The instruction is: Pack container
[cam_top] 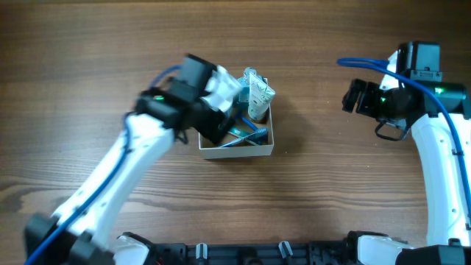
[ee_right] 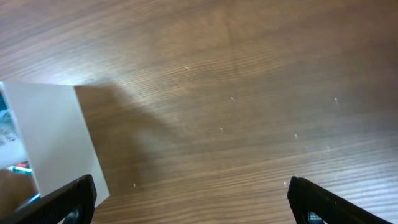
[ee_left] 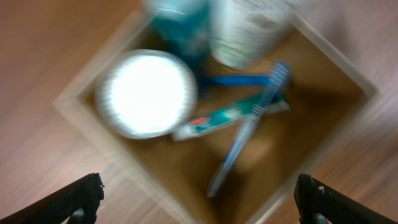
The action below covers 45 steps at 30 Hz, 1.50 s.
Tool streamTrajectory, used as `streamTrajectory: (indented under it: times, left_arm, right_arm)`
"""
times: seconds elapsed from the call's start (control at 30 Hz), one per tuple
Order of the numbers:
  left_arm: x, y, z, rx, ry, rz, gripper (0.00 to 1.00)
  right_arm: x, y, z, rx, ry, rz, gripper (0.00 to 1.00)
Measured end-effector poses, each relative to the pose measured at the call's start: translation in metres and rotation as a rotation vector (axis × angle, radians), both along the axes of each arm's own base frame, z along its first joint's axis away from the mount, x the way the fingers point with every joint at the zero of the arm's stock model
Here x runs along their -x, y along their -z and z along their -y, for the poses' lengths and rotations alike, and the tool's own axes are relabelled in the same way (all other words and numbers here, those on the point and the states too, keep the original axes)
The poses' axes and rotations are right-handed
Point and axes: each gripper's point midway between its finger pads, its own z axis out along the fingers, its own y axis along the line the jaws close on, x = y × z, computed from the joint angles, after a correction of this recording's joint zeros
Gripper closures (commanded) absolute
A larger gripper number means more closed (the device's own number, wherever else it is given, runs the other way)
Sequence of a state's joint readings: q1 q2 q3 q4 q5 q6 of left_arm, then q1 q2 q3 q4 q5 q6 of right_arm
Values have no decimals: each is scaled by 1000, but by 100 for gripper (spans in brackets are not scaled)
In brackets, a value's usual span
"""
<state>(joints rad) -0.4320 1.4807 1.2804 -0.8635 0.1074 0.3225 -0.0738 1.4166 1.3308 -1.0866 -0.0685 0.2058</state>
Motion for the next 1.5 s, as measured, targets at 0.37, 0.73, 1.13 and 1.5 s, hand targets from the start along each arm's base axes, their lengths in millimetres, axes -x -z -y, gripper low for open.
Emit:
streamTrajectory:
  times: [0.37,0.73,1.13,1.5]
  left_arm:
    - [-46,-40,-158,232,-766,62,0]
    - [9,-49,-144,269,-738,73,0]
    - [132,-128,-133,475,-589,538,0]
    - [153,-100,-135,431,-609,434,0]
  right_arm:
    - [-72,-50,-59,65,-274,376,0]
    - [3,-66,-49,34,-182,433,0]
    - [122,-21,-28,75,-126,561,0]
    - [130,-10,-27,78,-127,506,0]
